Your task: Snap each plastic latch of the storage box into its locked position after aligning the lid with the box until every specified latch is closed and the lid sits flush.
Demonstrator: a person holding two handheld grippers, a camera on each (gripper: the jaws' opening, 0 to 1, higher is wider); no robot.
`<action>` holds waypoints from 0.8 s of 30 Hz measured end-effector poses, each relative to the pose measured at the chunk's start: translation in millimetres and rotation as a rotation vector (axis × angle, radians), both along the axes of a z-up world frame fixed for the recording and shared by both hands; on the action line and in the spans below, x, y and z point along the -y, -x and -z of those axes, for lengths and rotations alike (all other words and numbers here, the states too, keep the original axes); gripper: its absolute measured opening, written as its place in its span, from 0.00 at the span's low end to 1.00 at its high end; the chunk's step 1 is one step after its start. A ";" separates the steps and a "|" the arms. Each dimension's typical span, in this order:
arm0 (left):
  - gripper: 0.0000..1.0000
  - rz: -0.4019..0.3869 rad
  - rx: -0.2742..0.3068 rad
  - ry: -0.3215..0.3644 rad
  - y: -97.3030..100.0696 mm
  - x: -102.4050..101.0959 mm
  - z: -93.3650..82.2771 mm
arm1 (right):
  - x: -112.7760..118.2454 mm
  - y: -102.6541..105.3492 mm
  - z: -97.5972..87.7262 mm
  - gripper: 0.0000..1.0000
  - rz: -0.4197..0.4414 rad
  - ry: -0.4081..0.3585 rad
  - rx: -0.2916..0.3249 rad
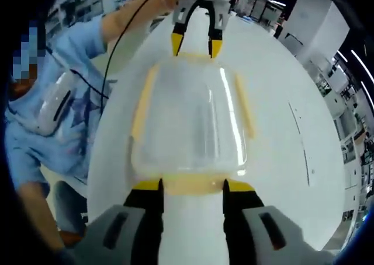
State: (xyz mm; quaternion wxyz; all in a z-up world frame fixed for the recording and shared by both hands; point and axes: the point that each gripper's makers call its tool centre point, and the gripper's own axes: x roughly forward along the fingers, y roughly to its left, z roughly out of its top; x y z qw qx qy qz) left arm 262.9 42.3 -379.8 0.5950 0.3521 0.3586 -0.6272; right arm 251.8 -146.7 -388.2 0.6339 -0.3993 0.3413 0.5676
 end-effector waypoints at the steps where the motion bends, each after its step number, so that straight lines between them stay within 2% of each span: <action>1: 0.38 -0.002 -0.004 0.000 0.1 -0.9 0.0 | -0.9 -0.2 -0.2 0.38 -0.001 -0.001 0.000; 10: 0.38 -0.013 -0.016 0.003 -5.3 -12.7 0.1 | -13.3 -1.9 -2.9 0.38 -0.012 -0.008 -0.006; 24: 0.38 -0.017 -0.041 -0.026 -6.1 -26.0 6.1 | -26.6 -3.9 3.9 0.38 -0.020 -0.013 -0.039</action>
